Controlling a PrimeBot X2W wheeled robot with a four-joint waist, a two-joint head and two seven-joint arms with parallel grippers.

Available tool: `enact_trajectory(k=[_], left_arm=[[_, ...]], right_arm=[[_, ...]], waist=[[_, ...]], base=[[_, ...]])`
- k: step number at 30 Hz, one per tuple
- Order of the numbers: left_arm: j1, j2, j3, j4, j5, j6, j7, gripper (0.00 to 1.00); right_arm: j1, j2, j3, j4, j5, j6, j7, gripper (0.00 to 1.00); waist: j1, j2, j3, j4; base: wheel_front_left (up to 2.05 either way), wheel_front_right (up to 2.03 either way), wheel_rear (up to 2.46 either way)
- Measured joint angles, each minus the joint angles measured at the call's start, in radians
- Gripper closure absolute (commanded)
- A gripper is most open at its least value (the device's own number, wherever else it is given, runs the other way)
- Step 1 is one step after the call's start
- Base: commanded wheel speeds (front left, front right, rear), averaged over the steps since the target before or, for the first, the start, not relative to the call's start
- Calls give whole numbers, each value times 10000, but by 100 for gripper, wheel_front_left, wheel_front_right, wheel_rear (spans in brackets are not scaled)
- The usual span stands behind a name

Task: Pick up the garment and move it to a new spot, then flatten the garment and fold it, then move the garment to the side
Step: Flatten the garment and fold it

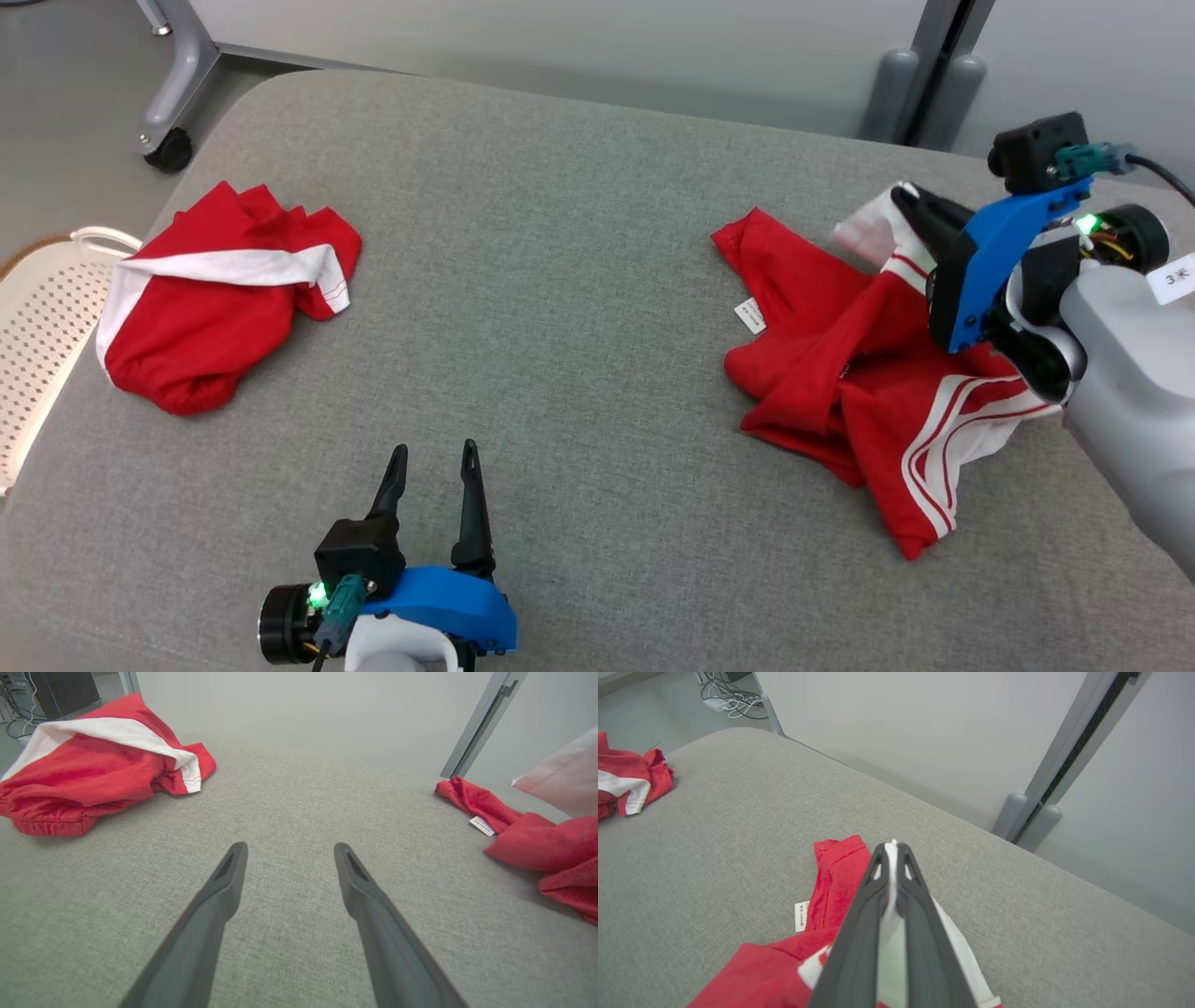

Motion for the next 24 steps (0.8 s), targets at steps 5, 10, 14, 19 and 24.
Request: enact_trajectory(k=[5,10,14,19,24], left_arm=[[28,0,184,17,69,-104,0,0],[185,-4,247,142,134,-224,0,0],[223,-6,211,232,90,-309,0,0],[412,-4,205,370,40,-399,0,0],[568,-2,268,408,-2,-408,0,0]], right_arm=[[-618,82,-374,165,84,0,-1490,100],[-1574,207,-662,-61,90,0,-2769,100],[-2311,500,-922,-548,-25,0,-3122,100],[-2781,1058,-1329,-1528,-433,0,-3177,100],[-2835,1521,-2056,-1593,-1081,0,-3177,100]], waist=[[0,0,-319,-258],[-1,0,-772,-492],[-1,-2,-1163,-506],[-2,-3,-1534,-252],[-2,-3,-1700,-113]], base=[[0,0,0],[0,0,0],[0,0,0],[0,0,0],[0,0,0]])
